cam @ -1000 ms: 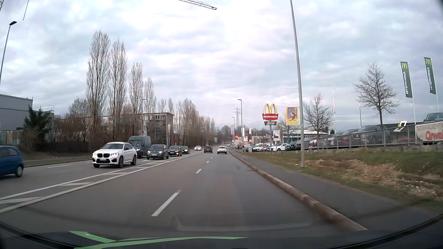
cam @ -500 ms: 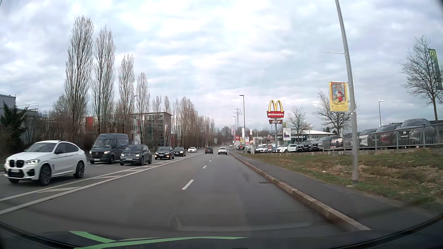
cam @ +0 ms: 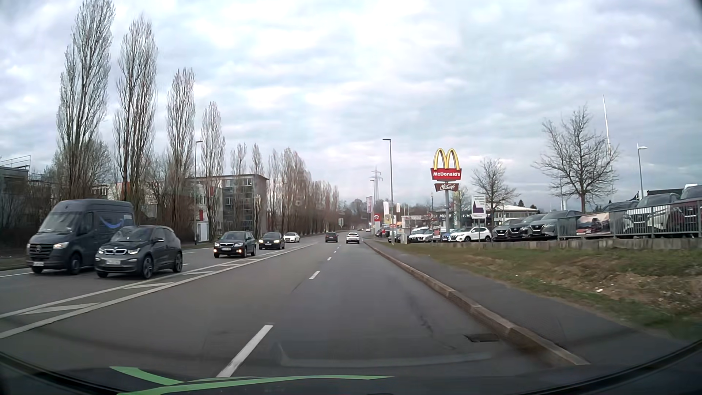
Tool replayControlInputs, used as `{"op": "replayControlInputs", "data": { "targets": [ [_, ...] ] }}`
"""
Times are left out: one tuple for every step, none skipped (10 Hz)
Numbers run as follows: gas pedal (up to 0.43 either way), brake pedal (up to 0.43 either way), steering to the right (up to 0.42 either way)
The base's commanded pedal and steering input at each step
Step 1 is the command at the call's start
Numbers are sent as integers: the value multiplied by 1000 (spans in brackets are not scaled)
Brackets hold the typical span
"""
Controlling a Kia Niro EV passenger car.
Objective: Follow the waypoints while adhering to traffic rules and regulations
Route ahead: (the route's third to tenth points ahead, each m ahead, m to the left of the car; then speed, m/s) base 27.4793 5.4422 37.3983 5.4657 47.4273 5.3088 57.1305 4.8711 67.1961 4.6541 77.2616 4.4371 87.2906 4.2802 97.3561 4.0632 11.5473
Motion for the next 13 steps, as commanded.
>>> {"op": "replayControlInputs", "data": {
  "targets": [
    [98, 0, 2],
    [98, 0, 2],
    [98, 0, 3],
    [110, 0, 2],
    [110, 0, 3],
    [110, 0, 3],
    [118, 0, 3],
    [118, 0, 2],
    [118, 0, 3],
    [118, 0, 2],
    [118, 0, 2],
    [118, 0, 1],
    [118, 0, 0]
  ]
}}
